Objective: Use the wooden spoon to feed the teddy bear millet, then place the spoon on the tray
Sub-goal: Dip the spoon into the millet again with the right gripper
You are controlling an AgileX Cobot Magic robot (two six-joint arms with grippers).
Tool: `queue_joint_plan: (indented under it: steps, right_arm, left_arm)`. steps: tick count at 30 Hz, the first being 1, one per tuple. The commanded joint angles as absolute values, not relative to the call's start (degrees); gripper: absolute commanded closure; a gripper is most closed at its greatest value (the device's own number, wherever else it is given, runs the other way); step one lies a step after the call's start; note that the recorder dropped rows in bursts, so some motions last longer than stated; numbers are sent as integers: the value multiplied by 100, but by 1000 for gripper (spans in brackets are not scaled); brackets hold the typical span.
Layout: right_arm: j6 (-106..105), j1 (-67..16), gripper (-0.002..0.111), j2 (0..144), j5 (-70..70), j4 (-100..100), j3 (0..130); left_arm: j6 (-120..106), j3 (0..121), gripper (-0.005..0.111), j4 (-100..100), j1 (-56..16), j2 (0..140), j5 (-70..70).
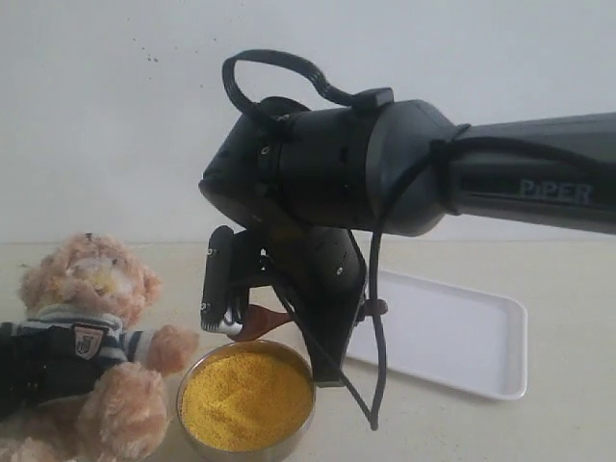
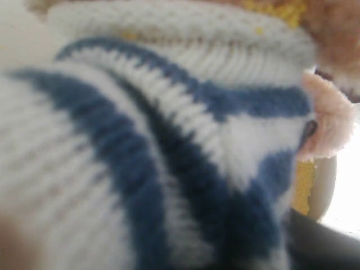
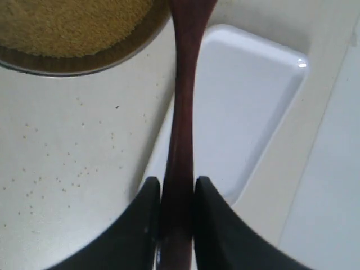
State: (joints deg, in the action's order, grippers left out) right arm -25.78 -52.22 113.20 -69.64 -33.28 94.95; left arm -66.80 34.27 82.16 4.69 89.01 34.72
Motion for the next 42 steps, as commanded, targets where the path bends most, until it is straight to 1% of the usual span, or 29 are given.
queue_joint_plan:
  steps: [1,9,14,20,42]
  right_arm:
    - [-2524,-5197,108,11366,-6996,-3239,9531]
    - [-2593,-5197,108,11739,-6996,-3175,9531]
    - [-2593,-5197,108,11847,-6996,-2976,9531]
    - [-3071,-5197,108,11847,-6996,-2423,9531]
    - [-2894,-5184,108,11834,-6996,-1928,9531]
  left_arm:
    - [-6762,3653,103,8449,476,9189,3845]
    - [-6819,3788,103,8524,476,9247,3804]
    - [-7175,3792,103,8891,476,9247,3356]
    - [-7474,3792,103,9363,476,9247,3323]
    - [-7485,3792,103,9363,476,9247,3323]
